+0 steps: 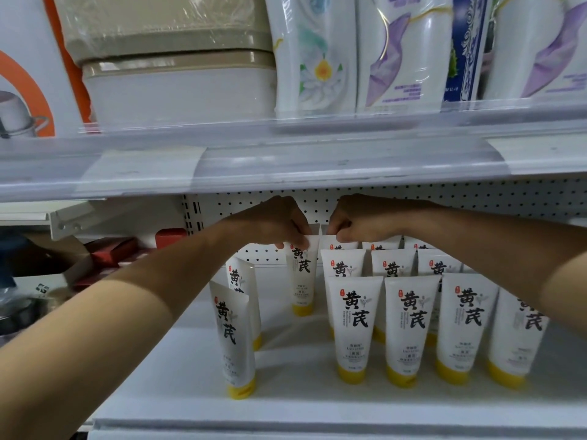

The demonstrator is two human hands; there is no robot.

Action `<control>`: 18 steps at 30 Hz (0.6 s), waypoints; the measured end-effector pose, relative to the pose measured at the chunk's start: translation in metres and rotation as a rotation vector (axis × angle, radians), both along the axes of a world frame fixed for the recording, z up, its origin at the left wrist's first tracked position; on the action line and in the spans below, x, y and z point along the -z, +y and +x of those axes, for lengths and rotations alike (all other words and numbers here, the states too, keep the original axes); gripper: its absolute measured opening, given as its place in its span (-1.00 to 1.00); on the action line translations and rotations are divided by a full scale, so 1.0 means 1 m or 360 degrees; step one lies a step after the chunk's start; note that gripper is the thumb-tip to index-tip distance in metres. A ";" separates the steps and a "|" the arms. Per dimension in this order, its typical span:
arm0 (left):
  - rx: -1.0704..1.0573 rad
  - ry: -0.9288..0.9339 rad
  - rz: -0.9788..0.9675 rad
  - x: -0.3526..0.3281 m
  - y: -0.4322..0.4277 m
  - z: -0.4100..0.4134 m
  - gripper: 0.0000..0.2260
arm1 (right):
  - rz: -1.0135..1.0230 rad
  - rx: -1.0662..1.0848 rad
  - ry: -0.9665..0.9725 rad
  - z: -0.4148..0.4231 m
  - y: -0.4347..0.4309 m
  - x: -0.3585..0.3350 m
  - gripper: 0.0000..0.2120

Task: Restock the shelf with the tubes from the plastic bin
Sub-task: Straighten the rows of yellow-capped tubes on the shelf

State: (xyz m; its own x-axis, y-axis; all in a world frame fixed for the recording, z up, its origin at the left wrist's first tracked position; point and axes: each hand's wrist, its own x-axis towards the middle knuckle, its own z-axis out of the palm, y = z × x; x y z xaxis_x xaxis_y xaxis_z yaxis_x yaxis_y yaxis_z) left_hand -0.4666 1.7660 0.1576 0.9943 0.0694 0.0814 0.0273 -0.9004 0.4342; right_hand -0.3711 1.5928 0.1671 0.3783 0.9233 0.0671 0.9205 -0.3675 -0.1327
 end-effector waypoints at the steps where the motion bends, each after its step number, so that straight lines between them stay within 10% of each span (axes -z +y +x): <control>1: 0.0004 0.0002 -0.0001 0.000 0.000 0.000 -0.83 | 0.0007 0.0002 0.0007 -0.001 0.000 0.000 -0.81; 18: -0.0182 -0.0036 -0.0061 -0.013 0.027 -0.113 -0.67 | 0.0249 -0.0098 0.0065 -0.023 -0.022 -0.008 -0.80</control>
State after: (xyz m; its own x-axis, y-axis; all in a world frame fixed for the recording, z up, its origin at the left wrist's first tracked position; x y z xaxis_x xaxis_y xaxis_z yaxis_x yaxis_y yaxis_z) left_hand -0.5796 1.7926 0.1709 0.9776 0.1859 0.0989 0.1188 -0.8748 0.4697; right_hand -0.3942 1.5707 0.1753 0.3268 0.9242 0.1975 0.9332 -0.2826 -0.2219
